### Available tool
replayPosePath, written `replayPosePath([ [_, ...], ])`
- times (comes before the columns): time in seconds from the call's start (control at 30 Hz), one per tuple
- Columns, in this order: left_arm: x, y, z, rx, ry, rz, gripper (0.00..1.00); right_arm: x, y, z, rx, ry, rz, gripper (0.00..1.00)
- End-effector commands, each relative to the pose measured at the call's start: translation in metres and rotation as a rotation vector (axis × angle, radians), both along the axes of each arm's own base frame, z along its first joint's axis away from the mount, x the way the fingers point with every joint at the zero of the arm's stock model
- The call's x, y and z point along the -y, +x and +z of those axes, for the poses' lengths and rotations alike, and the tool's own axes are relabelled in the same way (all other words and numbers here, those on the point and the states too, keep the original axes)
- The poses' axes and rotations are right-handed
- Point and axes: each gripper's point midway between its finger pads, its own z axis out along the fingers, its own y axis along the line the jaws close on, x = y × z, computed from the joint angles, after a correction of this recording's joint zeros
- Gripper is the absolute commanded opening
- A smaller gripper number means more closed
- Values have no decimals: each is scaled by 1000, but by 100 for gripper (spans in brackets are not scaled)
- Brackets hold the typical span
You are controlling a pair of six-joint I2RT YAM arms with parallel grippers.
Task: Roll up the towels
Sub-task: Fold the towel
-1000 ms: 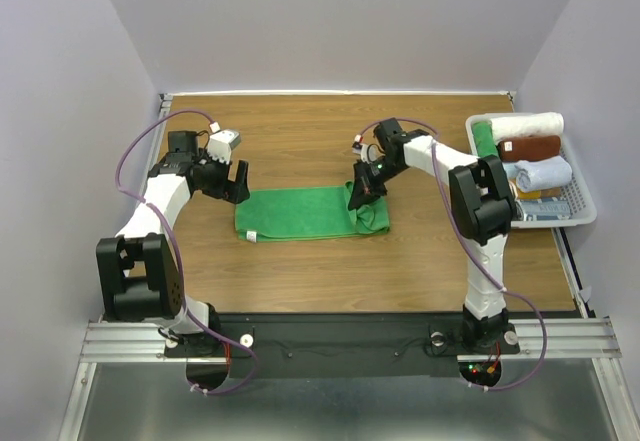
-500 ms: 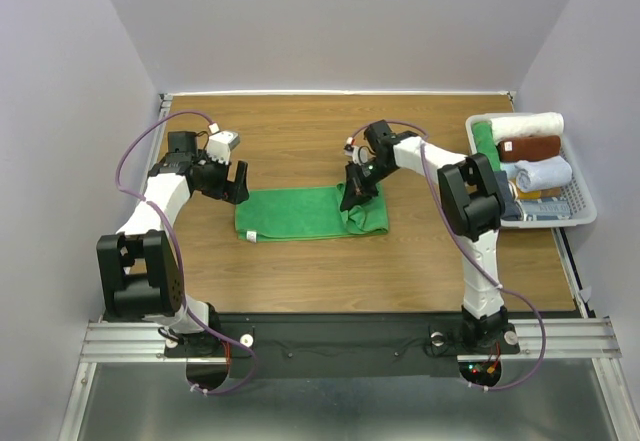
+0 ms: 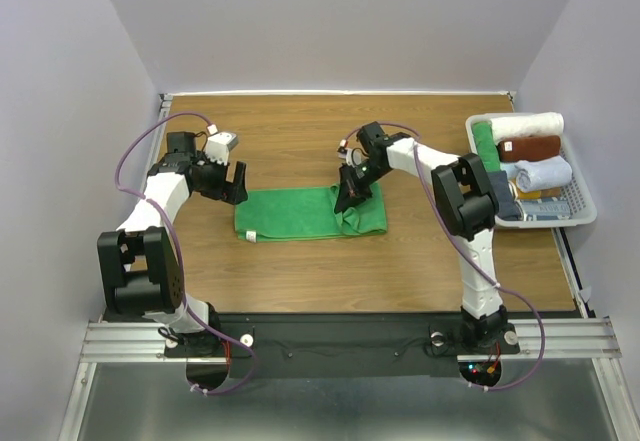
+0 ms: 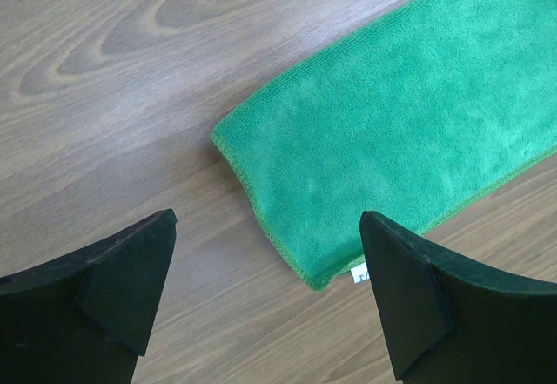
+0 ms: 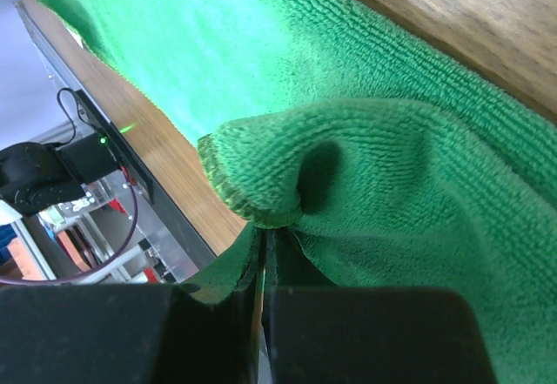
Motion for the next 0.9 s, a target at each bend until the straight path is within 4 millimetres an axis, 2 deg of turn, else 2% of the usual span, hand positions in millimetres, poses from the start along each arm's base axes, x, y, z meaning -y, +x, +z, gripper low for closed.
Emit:
replayPosePath([
  [0.0, -1, 7, 14, 38, -8, -11, 99, -17, 9, 15, 41, 54, 13, 1],
  [0.2, -2, 5, 10, 30, -10, -8, 99, -20, 7, 12, 31, 53, 17, 1],
  [0.33, -2, 5, 10, 32, -11, -9, 99, -21, 4, 8, 15, 63, 29, 17],
  [0.37, -2, 6, 12, 35, -16, -6, 99, -21, 4, 10, 18, 70, 32, 28],
  [0.43, -1, 6, 13, 36, -21, -10, 99, -25, 2, 24, 28, 116, 53, 40],
  [0.47, -1, 7, 14, 33, -25, -12, 99, -28, 1, 39, 41, 163, 73, 46],
  [0.5, 0, 8, 15, 37, -26, -12, 99, -29, 3, 41, 53, 167, 77, 47],
  [0.6, 1, 9, 17, 37, -37, -13, 99, -38, 0, 74, 89, 264, 124, 54],
  [0.67, 2, 10, 20, 40, -47, -18, 99, -42, -6, 96, 93, 338, 157, 54],
  [0.73, 3, 10, 21, 43, -49, -18, 99, -43, -9, 113, 109, 382, 177, 49],
  [0.8, 2, 11, 23, 48, -46, -16, 99, -40, -8, 120, 162, 360, 173, 36],
  [0.83, 3, 11, 23, 48, -45, -16, 99, -37, -7, 117, 183, 337, 167, 31],
  [0.87, 2, 10, 23, 47, -47, -18, 99, -31, -3, 101, 210, 257, 142, 23],
])
